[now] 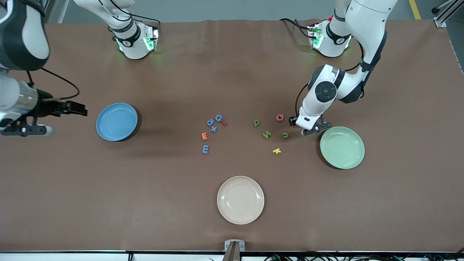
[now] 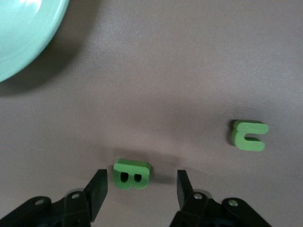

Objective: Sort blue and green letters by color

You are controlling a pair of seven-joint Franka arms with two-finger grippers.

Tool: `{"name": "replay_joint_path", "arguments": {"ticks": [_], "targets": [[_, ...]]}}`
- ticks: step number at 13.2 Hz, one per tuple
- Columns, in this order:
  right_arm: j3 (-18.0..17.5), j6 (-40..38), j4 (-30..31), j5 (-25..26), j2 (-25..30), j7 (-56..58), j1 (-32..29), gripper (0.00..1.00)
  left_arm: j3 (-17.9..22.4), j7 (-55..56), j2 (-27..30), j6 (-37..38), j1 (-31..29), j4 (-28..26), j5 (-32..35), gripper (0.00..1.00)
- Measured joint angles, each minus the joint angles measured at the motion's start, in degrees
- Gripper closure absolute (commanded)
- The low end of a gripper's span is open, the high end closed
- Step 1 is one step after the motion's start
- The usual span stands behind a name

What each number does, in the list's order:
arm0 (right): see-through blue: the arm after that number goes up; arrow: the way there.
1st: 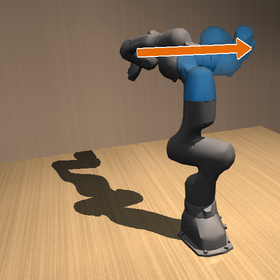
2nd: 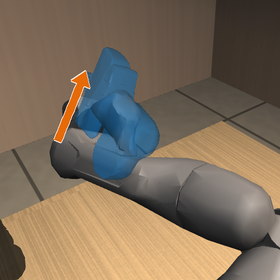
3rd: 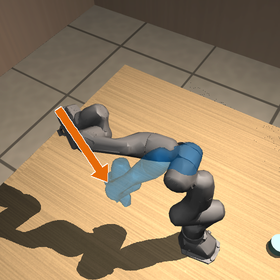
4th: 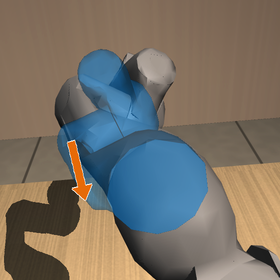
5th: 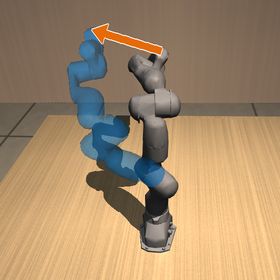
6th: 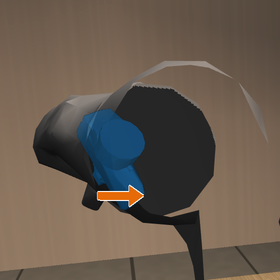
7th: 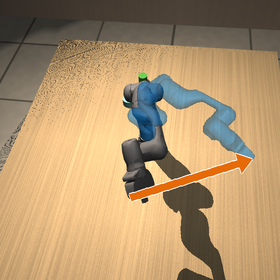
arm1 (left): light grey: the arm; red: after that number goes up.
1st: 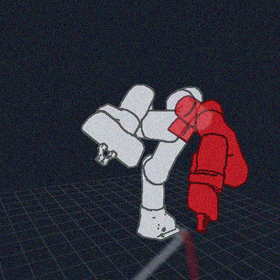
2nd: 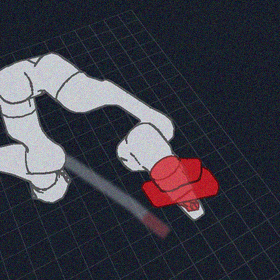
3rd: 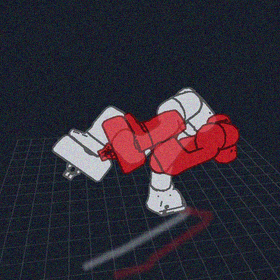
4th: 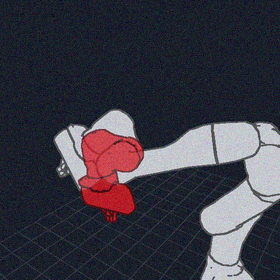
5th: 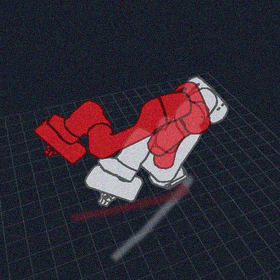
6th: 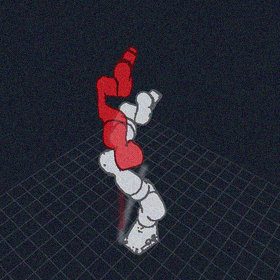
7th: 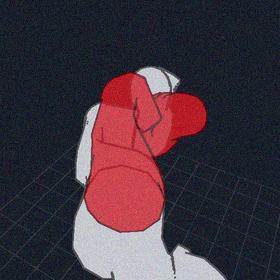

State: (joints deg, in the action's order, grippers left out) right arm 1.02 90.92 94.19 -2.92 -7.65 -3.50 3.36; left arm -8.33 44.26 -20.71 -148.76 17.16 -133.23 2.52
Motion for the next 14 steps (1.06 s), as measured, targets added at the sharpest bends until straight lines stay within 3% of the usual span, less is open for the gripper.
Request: {"name": "replay_joint_path", "arguments": {"ticks": [3, 6, 7, 9, 10, 12, 14], "targets": [[-0.6, 4.0, 0.0, -2.0, -0.5, -10.4, 8.1, 0.00, 0.2, 0.0, -0.3, -0.1, -0.1, 0.0, 0.0, 0.38], [-0.8, 10.8, 0.3, -8.6, -4.6, -17.8, 14.5, 0.00, 0.2, 0.1, -0.4, -0.1, -0.2, -0.3, 0.0, 0.43], [-0.8, 14.2, 0.5, -10.0, -6.7, -19.1, 16.1, 0.00, 0.2, 0.1, -0.4, -0.1, -0.2, -0.4, 0.0, 0.50], [-0.8, 21.5, 0.8, -10.9, -11.5, -22.5, 19.5, 0.04, 0.2, 0.1, -0.3, -0.3, -0.2, -0.4, 0.0, 0.82], [-0.9, 25.1, 0.9, -10.9, -14.1, -24.3, 21.5, 0.12, 0.0, 0.1, -0.3, -0.4, -0.2, -0.3, 0.0, 0.98], [-0.8, 30.7, 0.9, -10.9, -19.0, -27.5, 25.4, 0.21, 0.0, 0.1, -0.2, -0.3, -0.2, -0.3, 0.0, 1.00], [-0.7, 33.7, 0.9, -10.2, -22.7, -29.0, 28.4, 0.22, 0.2, 0.1, 0.3, 0.2, -0.7, 0.2, 0.0, 1.00]]}}
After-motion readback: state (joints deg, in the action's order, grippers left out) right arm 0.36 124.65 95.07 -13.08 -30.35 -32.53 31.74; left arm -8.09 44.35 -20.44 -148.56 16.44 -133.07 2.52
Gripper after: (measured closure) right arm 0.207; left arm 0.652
